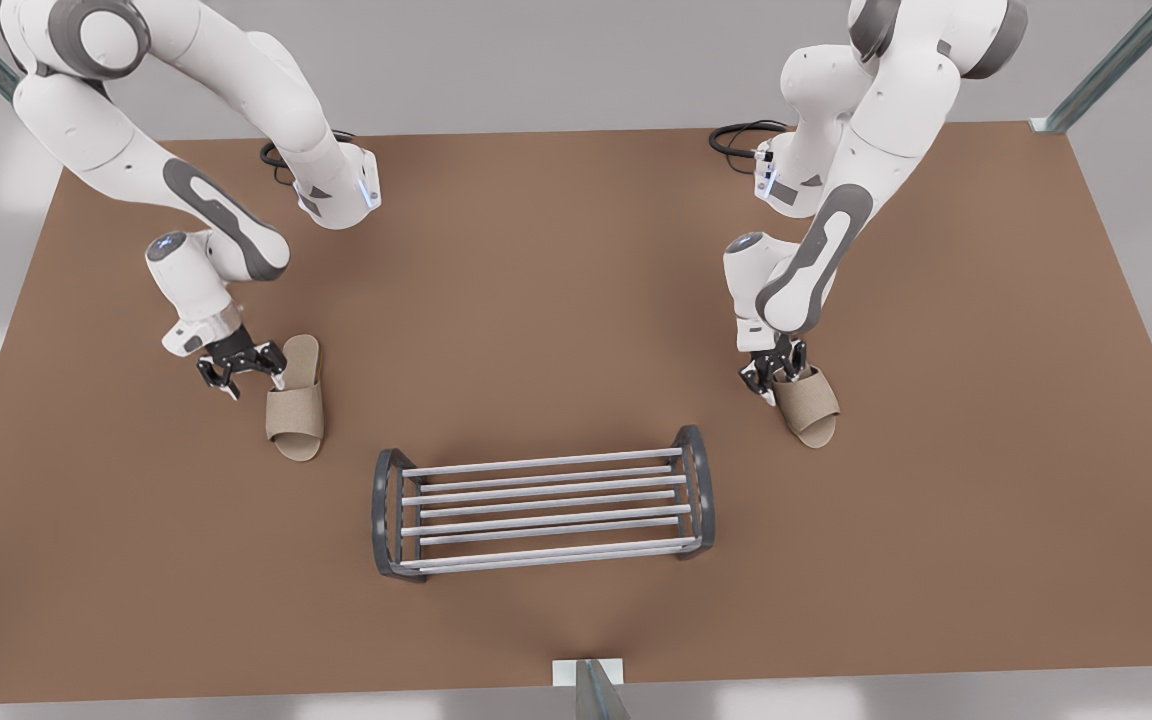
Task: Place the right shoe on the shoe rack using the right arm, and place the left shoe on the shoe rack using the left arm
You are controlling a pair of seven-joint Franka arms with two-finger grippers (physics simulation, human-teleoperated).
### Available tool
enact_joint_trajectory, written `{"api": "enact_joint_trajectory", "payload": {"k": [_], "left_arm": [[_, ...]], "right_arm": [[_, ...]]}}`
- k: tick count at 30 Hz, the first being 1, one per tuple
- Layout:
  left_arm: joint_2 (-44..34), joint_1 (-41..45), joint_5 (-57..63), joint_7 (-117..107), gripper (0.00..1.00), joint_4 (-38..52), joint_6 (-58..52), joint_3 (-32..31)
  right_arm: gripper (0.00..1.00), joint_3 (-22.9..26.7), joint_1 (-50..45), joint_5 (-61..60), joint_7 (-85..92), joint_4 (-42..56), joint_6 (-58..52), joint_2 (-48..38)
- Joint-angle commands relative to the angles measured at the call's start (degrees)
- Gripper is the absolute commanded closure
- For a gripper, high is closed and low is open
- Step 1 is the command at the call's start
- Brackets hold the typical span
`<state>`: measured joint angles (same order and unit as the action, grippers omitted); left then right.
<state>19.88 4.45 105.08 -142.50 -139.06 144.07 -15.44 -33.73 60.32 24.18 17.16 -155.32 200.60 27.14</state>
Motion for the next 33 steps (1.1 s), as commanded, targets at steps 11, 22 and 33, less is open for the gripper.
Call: {"api": "enact_joint_trajectory", "payload": {"k": [11, 22, 33], "left_arm": [[-0.54, -0.24, -0.14, -0.15, 0.63, 0.28, -0.10, -0.03], [-2.91, -1.91, -0.14, 0.56, 0.71, 0.98, 0.77, -0.11], [-4.41, -3.05, -5.06, 6.35, 0.75, 10.30, 4.55, -0.46]], "right_arm": [[0.00, -0.37, -0.20, -0.18, 0.42, 0.11, -0.03, 1.69], [0.00, -0.81, -1.43, -2.38, -3.71, 0.72, -0.12, 1.96], [0.00, -3.18, -1.34, -2.38, -13.65, 0.81, -0.12, 1.87]]}}
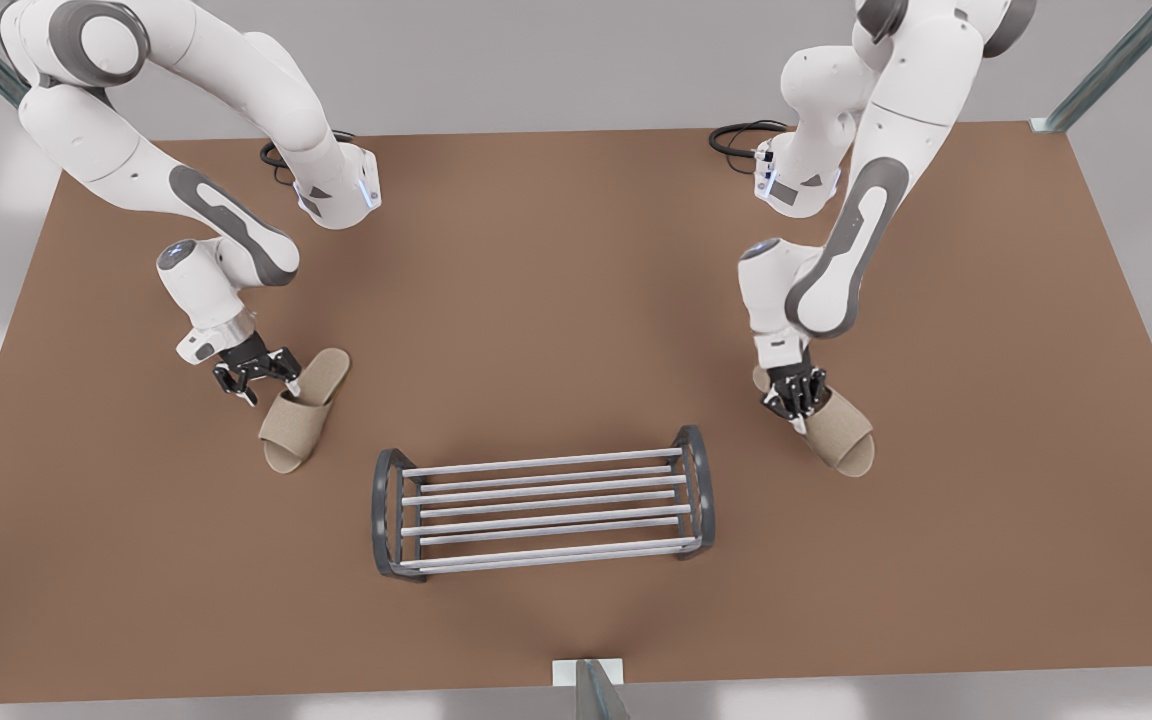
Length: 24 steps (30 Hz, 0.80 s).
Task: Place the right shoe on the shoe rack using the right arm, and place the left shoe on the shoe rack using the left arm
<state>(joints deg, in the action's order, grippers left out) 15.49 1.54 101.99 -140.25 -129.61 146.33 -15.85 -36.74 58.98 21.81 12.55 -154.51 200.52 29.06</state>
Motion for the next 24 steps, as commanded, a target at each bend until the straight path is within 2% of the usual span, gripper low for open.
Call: {"api": "enact_joint_trajectory", "payload": {"k": [1, 4, 10, 15, 17, 18, 23, 24], "left_arm": [[-0.02, -0.05, -5.22, 6.73, 0.75, 2.16, 2.38, -0.14], [-0.55, -0.14, -14.89, 13.94, 0.75, 6.65, 2.21, -2.08], [-8.63, -0.40, -15.85, 16.06, 0.75, 8.32, 2.30, -2.52], [-14.17, 0.13, -25.08, 26.34, 0.75, 12.27, 1.59, -3.66], [-15.05, 0.13, -26.05, 26.95, 0.75, 14.20, -0.51, -8.05], [-14.61, 0.39, -26.49, 27.04, 0.75, 14.91, -0.69, -9.81], [-12.33, 0.66, -26.49, 28.27, 0.75, 17.81, -2.01, -15.43], [-11.45, 0.83, -26.49, 28.27, 0.75, 18.07, -2.36, -17.45]], "right_arm": [[0.00, -0.18, 0.08, -0.01, -10.61, 0.09, -0.04, -0.06], [0.00, -0.44, -0.10, -0.01, -14.13, 0.97, -0.04, 0.21], [0.00, -0.35, -0.10, -0.19, -14.13, 2.20, -0.04, -0.14], [0.00, 0.26, -1.59, -0.19, -13.78, 3.17, -0.13, -0.50], [0.00, 0.61, -2.64, -0.27, -13.69, 3.69, -0.22, -0.50], [0.00, 2.63, -5.10, -0.27, -13.69, 4.13, -0.22, -0.58], [0.00, 4.83, -8.09, -0.19, -13.34, 5.80, -0.30, -1.20], [0.00, 7.29, -10.64, -0.19, -13.34, 5.80, -0.30, -1.73]]}}
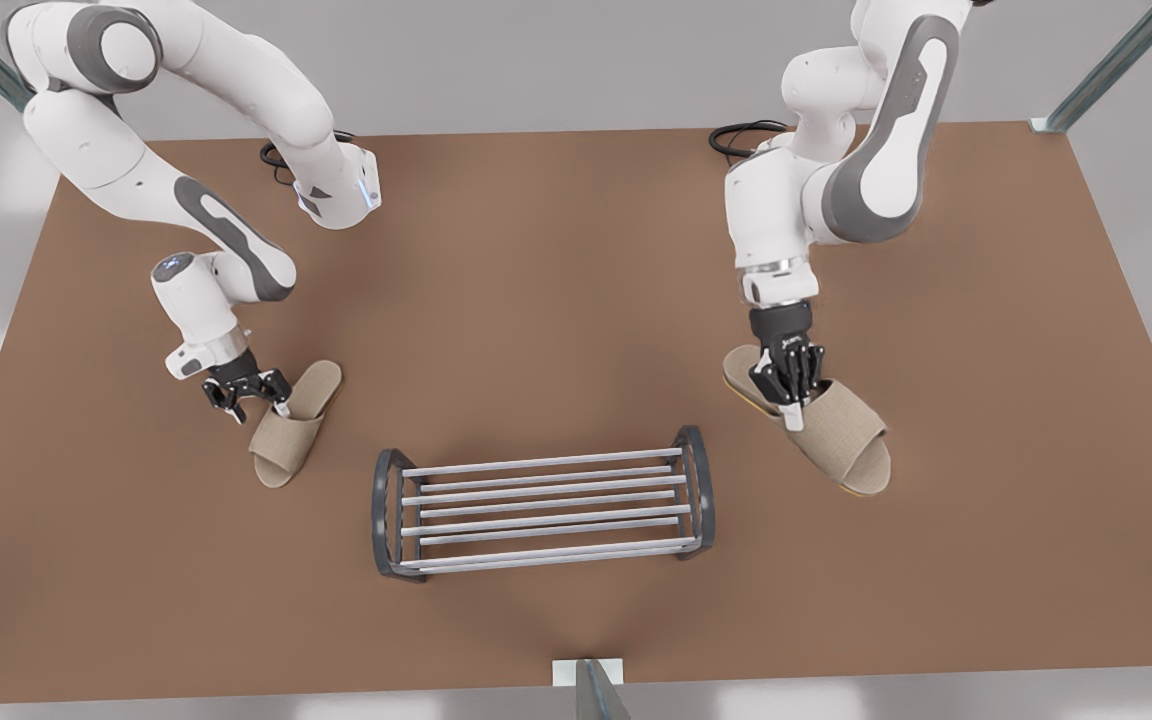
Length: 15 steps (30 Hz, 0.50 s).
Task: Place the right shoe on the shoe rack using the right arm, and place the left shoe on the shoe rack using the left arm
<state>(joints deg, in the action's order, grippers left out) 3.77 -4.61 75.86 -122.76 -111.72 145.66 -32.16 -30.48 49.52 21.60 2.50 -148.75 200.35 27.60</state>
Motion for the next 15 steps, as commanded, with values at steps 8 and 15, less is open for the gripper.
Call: {"api": "enact_joint_trajectory", "payload": {"k": [8, 15], "left_arm": [[10.29, 11.73, -0.18, 11.93, 0.75, 6.78, -1.87, -3.70], [21.10, 13.48, 0.70, 13.25, 0.75, 15.39, 0.77, -3.78]], "right_arm": [[0.00, 1.04, -1.36, -0.06, -3.64, 2.76, -0.13, -0.27], [0.00, 12.02, -13.92, -0.15, -3.73, 5.58, 0.04, 0.78]]}}
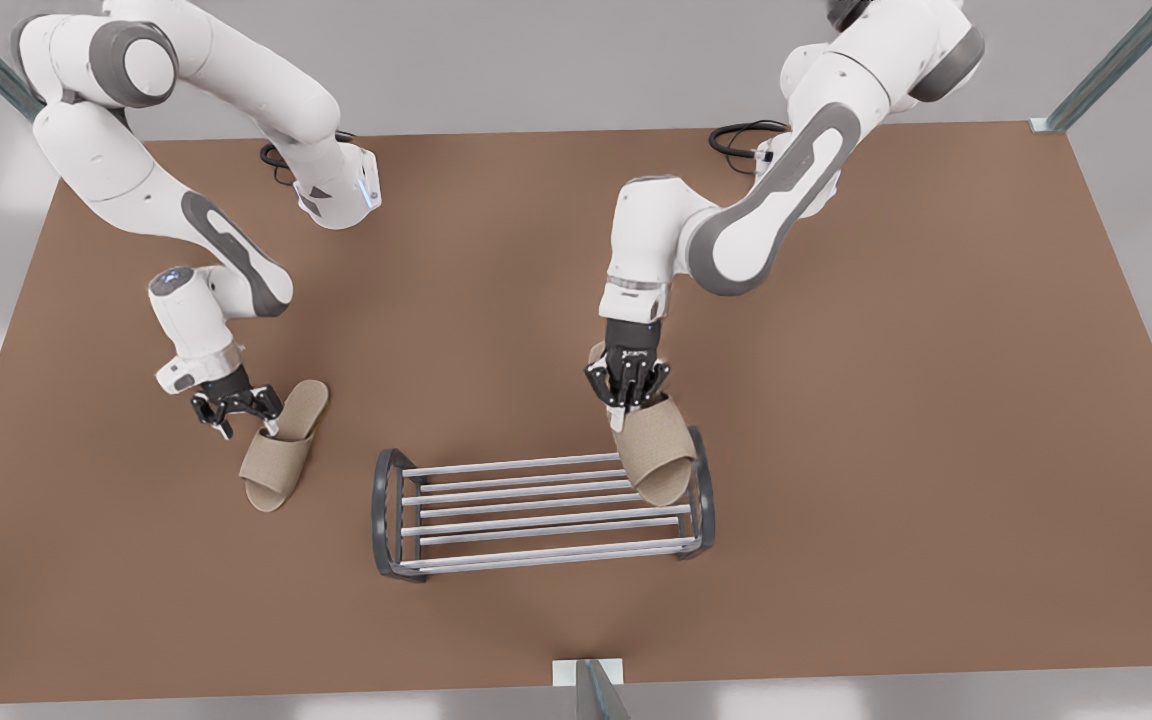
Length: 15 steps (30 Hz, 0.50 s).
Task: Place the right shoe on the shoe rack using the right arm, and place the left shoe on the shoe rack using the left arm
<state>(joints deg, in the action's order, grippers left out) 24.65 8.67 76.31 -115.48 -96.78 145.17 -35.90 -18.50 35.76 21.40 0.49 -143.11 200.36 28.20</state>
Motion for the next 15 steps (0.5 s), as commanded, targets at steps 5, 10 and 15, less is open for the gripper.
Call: {"api": "enact_joint_trajectory", "payload": {"k": [5, 10, 15], "left_arm": [[7.08, 1.26, 1.48, 5.88, 0.74, 5.29, 3.80, 0.13], [13.05, 1.79, 6.22, 6.06, 0.73, 8.98, 8.37, 0.66], [15.78, 1.35, 11.06, 5.97, 0.73, 9.07, 11.36, 2.77]], "right_arm": [[0.00, 5.58, -6.14, -0.66, -1.72, 1.96, 0.03, 0.28], [0.00, 5.84, -8.59, -5.75, -1.89, 3.98, 0.03, 1.60], [0.23, 6.81, -9.92, -7.43, -1.63, 4.42, 0.03, 1.69]]}}
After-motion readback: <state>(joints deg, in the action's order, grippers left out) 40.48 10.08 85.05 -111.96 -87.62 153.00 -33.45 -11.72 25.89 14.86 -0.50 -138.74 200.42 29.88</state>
